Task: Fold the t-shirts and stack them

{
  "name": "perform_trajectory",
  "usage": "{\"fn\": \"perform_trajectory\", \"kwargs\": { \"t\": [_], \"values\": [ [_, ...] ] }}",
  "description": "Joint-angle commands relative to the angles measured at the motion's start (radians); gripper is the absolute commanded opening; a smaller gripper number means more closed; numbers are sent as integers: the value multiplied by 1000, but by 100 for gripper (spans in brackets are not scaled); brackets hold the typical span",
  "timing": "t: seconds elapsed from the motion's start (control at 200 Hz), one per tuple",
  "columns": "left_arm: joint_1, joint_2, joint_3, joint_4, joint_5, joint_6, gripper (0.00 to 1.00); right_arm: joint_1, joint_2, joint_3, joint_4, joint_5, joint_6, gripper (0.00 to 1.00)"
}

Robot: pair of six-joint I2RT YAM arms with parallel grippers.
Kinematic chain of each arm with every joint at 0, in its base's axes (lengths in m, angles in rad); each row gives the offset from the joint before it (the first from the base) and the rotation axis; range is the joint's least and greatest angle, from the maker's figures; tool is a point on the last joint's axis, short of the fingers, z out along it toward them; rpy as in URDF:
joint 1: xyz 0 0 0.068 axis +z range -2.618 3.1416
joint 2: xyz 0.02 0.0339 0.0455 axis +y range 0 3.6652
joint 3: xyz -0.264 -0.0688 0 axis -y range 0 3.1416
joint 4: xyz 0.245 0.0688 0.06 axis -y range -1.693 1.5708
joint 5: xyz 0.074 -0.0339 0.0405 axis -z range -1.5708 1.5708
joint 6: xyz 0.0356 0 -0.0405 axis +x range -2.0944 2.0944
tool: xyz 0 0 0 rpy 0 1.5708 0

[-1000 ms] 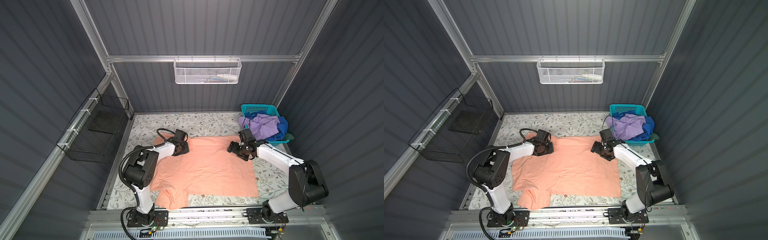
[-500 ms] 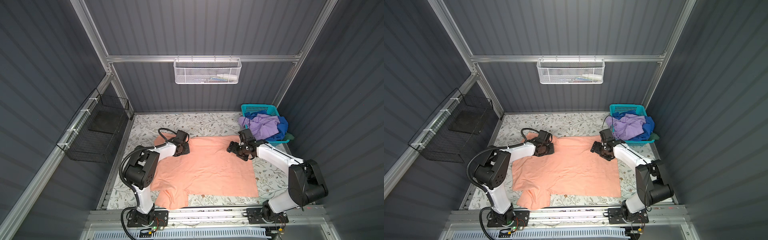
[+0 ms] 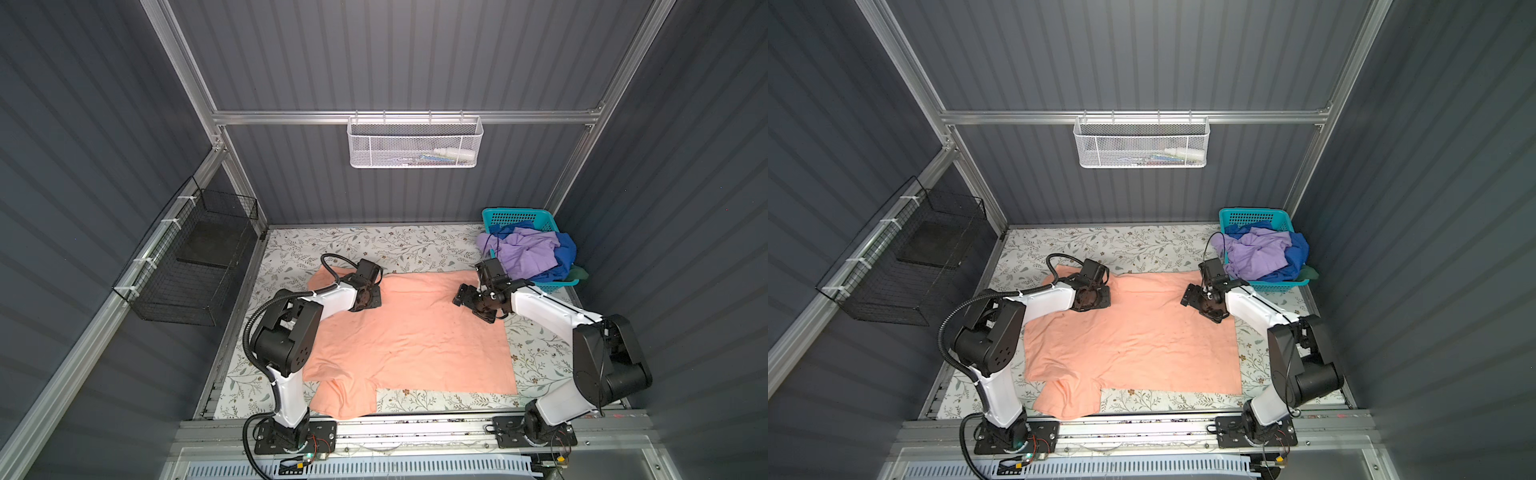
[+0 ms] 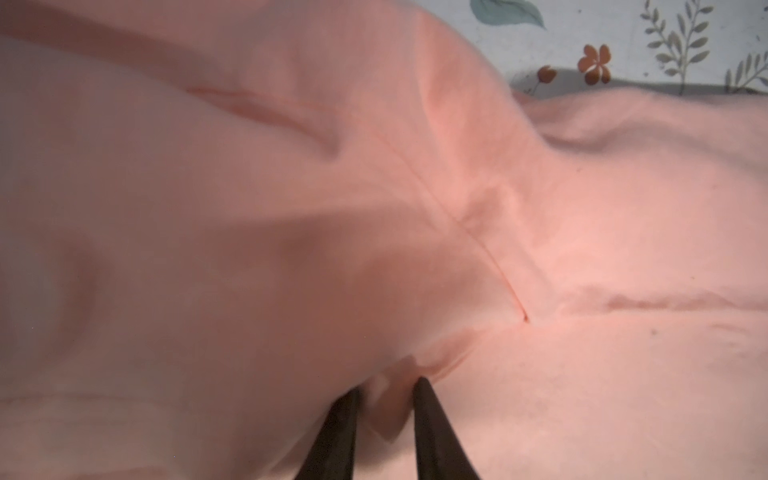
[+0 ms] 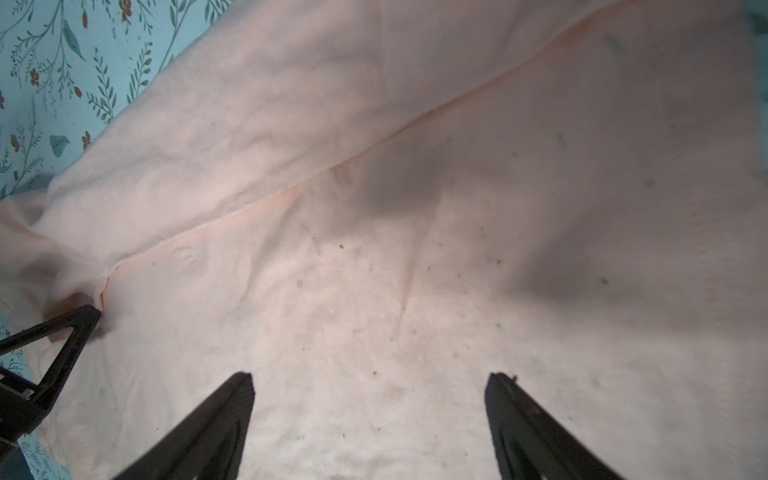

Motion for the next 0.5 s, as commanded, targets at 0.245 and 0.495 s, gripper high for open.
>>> {"fn": "perform_trajectory", "kwargs": {
  "t": [0.245, 0.495],
  "values": [
    [-8, 73, 21, -96, 0, 7, 11, -7, 16, 34, -11, -5, -7, 89],
    [-8, 21, 21, -114, -5, 2, 14, -7, 23, 41, -11, -6, -8, 89]
  ]
}}
